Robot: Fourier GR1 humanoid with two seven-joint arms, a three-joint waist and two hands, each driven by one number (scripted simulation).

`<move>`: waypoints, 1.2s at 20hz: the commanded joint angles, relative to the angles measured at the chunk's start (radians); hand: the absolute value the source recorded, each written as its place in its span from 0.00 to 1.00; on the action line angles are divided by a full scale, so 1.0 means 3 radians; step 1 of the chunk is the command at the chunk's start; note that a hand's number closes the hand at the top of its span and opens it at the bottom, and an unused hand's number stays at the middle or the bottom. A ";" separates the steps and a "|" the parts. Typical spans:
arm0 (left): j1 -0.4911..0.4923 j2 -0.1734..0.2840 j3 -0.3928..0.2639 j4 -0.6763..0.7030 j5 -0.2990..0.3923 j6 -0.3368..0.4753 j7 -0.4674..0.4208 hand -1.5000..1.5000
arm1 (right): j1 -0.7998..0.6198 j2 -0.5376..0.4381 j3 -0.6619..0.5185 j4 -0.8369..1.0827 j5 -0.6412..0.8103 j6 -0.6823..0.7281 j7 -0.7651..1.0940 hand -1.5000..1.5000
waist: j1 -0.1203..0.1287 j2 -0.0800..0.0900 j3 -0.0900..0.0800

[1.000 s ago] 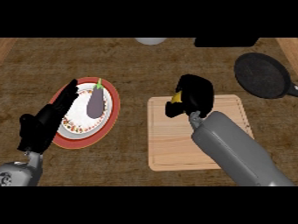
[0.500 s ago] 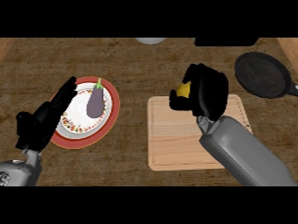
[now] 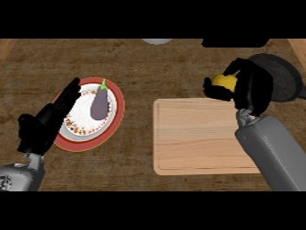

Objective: Pick the lemon from the cutting board and place it in the pan

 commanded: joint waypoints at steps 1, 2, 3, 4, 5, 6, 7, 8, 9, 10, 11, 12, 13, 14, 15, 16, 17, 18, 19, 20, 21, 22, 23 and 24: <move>0.0177 -0.0080 -0.0058 -0.0064 -0.0126 0.0008 -0.0089 0.50 | 0.0049 -0.0108 -0.0366 0.0359 -0.0192 -0.0299 -0.0499 1.00 | 0.0017 0.0000 -0.0001; 0.0229 -0.0166 -0.0134 -0.0157 -0.0198 0.0076 -0.0112 0.50 | 0.0022 -0.0068 -0.0412 0.0552 -0.0228 -0.0364 -0.0631 1.00 | 0.0025 0.0001 -0.0001; -0.0109 -0.0166 -0.0090 0.0087 -0.0187 0.0032 -0.0027 0.50 | -0.0160 -0.0073 -0.0501 0.0888 -0.0250 -0.0469 -0.0782 1.00 | 0.0026 0.0013 0.0000; -0.0135 -0.0026 0.0120 0.0151 0.0010 -0.0128 -0.0067 0.50 | -0.0175 -0.0180 -0.0602 0.0987 -0.0296 -0.0484 -0.0851 1.00 | 0.0030 0.0016 0.0000; -0.0076 -0.0110 -0.0006 0.0084 -0.0111 -0.0033 -0.0014 0.50 | -0.0146 -0.0169 -0.0635 0.1206 -0.0251 -0.0669 -0.0977 1.00 | 0.0042 0.0018 0.0001; -0.0103 -0.0181 -0.0066 0.0080 -0.0115 -0.0022 0.0030 0.50 | -0.0384 -0.0209 -0.0771 0.1434 -0.0323 -0.0608 -0.0982 1.00 | 0.0059 0.0023 0.0001; 0.0119 -0.0067 0.0008 0.0078 -0.0113 -0.0091 -0.0215 0.50 | -0.0343 -0.0221 -0.0785 0.1664 -0.0325 -0.0782 -0.1199 1.00 | 0.0097 0.0031 0.0002; -0.0163 -0.0113 0.0036 0.0232 -0.0134 -0.0086 -0.0102 0.50 | -0.0244 -0.0259 -0.0828 0.1573 -0.0330 -0.0851 -0.1266 1.00 | 0.0029 0.0017 0.0000; -0.0177 -0.0084 0.0052 0.0170 -0.0051 -0.0149 -0.0042 0.50 | -0.0473 -0.0260 -0.0947 0.2014 -0.0433 -0.0931 -0.1443 1.00 | 0.0098 0.0042 0.0004; -0.0118 -0.0118 0.0078 0.0246 -0.0123 -0.0112 -0.0149 0.50 | -0.0408 -0.0285 -0.0991 0.1996 -0.0515 -0.0856 -0.1573 1.00 | 0.0047 0.0018 0.0001; 0.0124 -0.0058 0.0077 -0.0040 -0.0038 -0.0161 -0.0112 0.50 | -0.0381 -0.0341 -0.1070 0.2140 -0.0656 -0.0982 -0.1888 1.00 | 0.0098 0.0025 0.0004; -0.0183 -0.0153 0.0061 0.0078 -0.0124 -0.0067 0.0069 0.50 | -0.0622 -0.0252 -0.1086 0.2427 -0.0527 -0.1030 -0.1834 1.00 | 0.0077 0.0025 0.0003; 0.0002 -0.0308 -0.0119 0.0130 -0.0261 0.0031 -0.0157 0.50 | -0.0516 -0.0369 -0.1212 0.2425 -0.0729 -0.1100 -0.2107 1.00 | 0.0090 0.0037 0.0005; 0.0025 -0.0137 0.0007 -0.0024 -0.0137 -0.0109 0.0011 0.50 | -0.0665 -0.0512 -0.1282 0.2551 -0.0780 -0.0902 -0.2181 1.00 | 0.0099 0.0028 0.0005; 0.0035 -0.0158 -0.0025 -0.0082 -0.0146 -0.0121 -0.0016 0.50 | -0.0670 -0.0440 -0.1339 0.2775 -0.0815 -0.1039 -0.2342 1.00 | 0.0119 0.0037 0.0006; -0.0114 -0.0088 0.0115 0.0065 -0.0046 -0.0211 0.0006 0.50 | -0.0693 -0.0508 -0.1414 0.2812 -0.0902 -0.1014 -0.2515 1.00 | 0.0101 0.0039 0.0006; -0.0107 -0.0258 -0.0090 0.0031 -0.0295 0.0008 0.0037 0.50 | -0.0733 -0.0473 -0.1464 0.2987 -0.0902 -0.1108 -0.2561 1.00 | 0.0121 0.0049 0.0009; -0.0211 -0.0148 0.0042 0.0117 -0.0122 -0.0177 0.0048 0.50 | -0.0804 -0.0543 -0.1516 0.3073 -0.0965 -0.1007 -0.2695 1.00 | 0.0132 0.0059 0.0009; -0.0122 -0.0147 0.0070 0.0148 -0.0098 -0.0205 -0.0064 0.50 | -0.0799 -0.0593 -0.1591 0.3113 -0.1022 -0.1059 -0.2842 1.00 | 0.0130 0.0056 0.0009; -0.0070 -0.0248 -0.0048 0.0031 -0.0226 -0.0074 -0.0037 0.50 | -0.0931 -0.0584 -0.1606 0.3265 -0.0985 -0.1063 -0.2807 1.00 | 0.0163 0.0061 0.0010; 0.0006 -0.0122 0.0060 -0.0104 -0.0155 -0.0162 0.0020 0.50 | -0.0839 -0.0544 -0.1619 0.3318 -0.0983 -0.1167 -0.2942 1.00 | 0.0136 0.0042 0.0007; -0.0117 -0.0186 -0.0006 0.0076 -0.0230 -0.0138 -0.0070 0.50 | -0.0863 -0.0647 -0.1706 0.3348 -0.1085 -0.1060 -0.3072 1.00 | 0.0157 0.0070 0.0012; -0.0276 -0.0262 0.0033 0.0236 -0.0214 -0.0106 -0.0039 0.50 | -0.1027 -0.0613 -0.1683 0.3440 -0.1021 -0.1079 -0.3015 1.00 | 0.0133 0.0063 0.0008; 0.0075 -0.0247 -0.0061 -0.0003 -0.0258 -0.0102 -0.0116 0.50 | -0.0833 -0.0704 -0.1798 0.3426 -0.1154 -0.1068 -0.3233 1.00 | 0.0161 0.0060 0.0011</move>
